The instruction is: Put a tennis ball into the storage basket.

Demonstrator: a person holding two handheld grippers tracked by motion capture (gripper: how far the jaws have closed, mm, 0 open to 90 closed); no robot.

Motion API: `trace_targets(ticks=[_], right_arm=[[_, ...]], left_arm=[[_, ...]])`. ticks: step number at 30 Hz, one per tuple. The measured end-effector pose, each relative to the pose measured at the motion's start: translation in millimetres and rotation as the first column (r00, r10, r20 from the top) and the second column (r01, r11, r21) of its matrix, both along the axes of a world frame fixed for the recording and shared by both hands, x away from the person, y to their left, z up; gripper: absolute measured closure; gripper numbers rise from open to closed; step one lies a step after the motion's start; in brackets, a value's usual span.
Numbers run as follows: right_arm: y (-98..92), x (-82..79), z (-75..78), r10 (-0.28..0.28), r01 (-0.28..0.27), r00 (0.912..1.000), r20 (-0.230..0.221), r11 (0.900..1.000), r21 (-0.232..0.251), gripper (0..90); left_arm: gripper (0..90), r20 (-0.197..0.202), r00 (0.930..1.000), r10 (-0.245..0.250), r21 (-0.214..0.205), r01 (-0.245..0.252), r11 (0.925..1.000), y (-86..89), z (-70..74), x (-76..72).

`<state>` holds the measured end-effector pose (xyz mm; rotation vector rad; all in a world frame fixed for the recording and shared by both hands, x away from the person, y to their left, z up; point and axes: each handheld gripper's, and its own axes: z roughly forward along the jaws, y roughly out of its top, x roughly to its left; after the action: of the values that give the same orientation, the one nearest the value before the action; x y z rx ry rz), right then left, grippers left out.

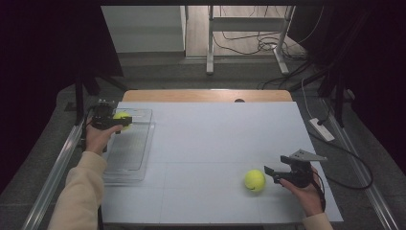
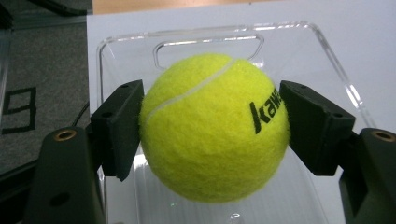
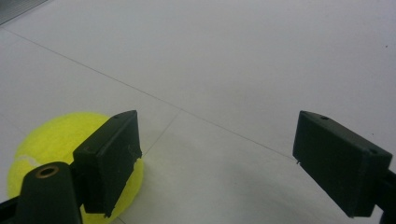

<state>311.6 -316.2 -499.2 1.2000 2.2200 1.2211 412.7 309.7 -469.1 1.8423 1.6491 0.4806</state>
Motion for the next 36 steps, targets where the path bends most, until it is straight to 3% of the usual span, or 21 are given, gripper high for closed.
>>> trace_targets(ticks=[12, 22, 27, 29, 32, 36], right_arm=[[0.2, 0.3, -0.5, 0.001, -0.001, 1.0000, 0.000, 1.0000, -0.003, 15.2], [0.2, 0.2, -0.7, 0.001, -0.001, 1.0000, -0.001, 1.0000, -0.004, 15.2], [-0.3, 0.2, -0.7, 0.000, 0.000, 1.0000, 0.000, 1.0000, -0.002, 15.2], [-0.3, 0.2, -0.7, 0.001, -0.001, 1.0000, 0.001, 1.0000, -0.002, 15.2], [-0.4, 0.1, -0.7, 0.000, 0.000, 1.0000, 0.000, 1.0000, -0.003, 15.2], [-0.3, -0.2, -0.5, 0.001, -0.001, 1.0000, 0.002, 1.0000, -0.002, 15.2]], left_arm=[[26.8, -0.041, 0.9991, -0.014, 0.042, 0.016, 0.9990, -6.2, -8.3, 7.5], [26.7, -0.031, 0.9995, -0.001, 0.050, 0.003, 0.9988, -6.0, -6.9, 6.9], [25.5, -0.027, 0.9996, 0.000, 0.029, 0.001, 0.9996, -4.1, -6.9, 6.0], [21.6, -0.014, 0.9999, 0.004, 0.027, -0.003, 0.9996, -4.6, -5.5, 5.2], [19.2, 0.041, 0.9991, 0.011, -0.001, -0.010, 0.9999, -5.4, 3.0, 1.0], [16.2, 0.066, 0.9978, 0.011, -0.025, -0.010, 0.9996, -3.0, 7.2, -3.2]])
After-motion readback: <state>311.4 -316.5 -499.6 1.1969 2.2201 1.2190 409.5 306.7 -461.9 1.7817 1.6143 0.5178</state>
